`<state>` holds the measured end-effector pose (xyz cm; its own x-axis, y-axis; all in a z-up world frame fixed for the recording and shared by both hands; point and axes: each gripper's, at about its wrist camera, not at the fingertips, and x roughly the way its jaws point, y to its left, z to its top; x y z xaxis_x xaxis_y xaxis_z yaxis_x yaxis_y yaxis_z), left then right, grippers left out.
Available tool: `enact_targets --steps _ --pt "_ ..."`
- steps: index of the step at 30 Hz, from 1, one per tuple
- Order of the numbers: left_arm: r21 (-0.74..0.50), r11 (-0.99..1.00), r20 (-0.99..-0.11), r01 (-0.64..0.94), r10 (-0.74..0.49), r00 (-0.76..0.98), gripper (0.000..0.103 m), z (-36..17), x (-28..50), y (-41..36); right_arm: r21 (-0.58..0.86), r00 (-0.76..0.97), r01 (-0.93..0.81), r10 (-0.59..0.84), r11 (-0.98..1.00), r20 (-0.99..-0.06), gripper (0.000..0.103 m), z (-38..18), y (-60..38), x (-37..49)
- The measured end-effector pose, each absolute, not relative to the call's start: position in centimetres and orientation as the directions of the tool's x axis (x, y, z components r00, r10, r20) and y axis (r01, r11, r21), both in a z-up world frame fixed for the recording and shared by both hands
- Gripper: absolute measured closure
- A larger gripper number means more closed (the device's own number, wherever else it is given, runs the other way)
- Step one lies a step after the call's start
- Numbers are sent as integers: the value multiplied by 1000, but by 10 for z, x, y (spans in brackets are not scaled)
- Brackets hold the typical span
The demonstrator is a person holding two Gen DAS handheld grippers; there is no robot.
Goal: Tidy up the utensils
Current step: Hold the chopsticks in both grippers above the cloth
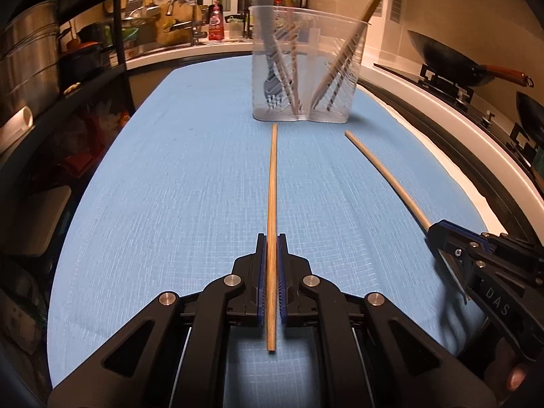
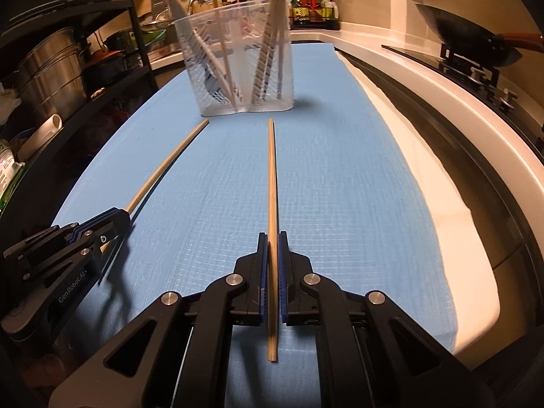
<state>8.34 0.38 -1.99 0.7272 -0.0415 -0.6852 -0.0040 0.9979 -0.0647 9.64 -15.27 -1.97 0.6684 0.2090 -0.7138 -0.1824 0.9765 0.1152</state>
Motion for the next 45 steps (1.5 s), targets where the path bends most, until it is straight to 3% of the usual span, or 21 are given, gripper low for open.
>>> enact_targets --steps 12,18,32,45 --pt "-74 997 -692 -15 -41 721 97 -25 83 2 86 695 -173 184 981 -696 92 -21 -147 91" --pt "-76 997 -691 -21 -38 722 96 -25 80 3 51 709 -159 150 986 -689 82 -22 -146 84" --pt "-65 997 -676 -30 -22 736 96 -27 70 0 -23 746 -125 78 992 -661 81 -24 -142 70" --pt "-41 998 -656 -37 1 755 96 -28 64 -4 -61 758 -142 69 988 -649 90 -24 -137 68"
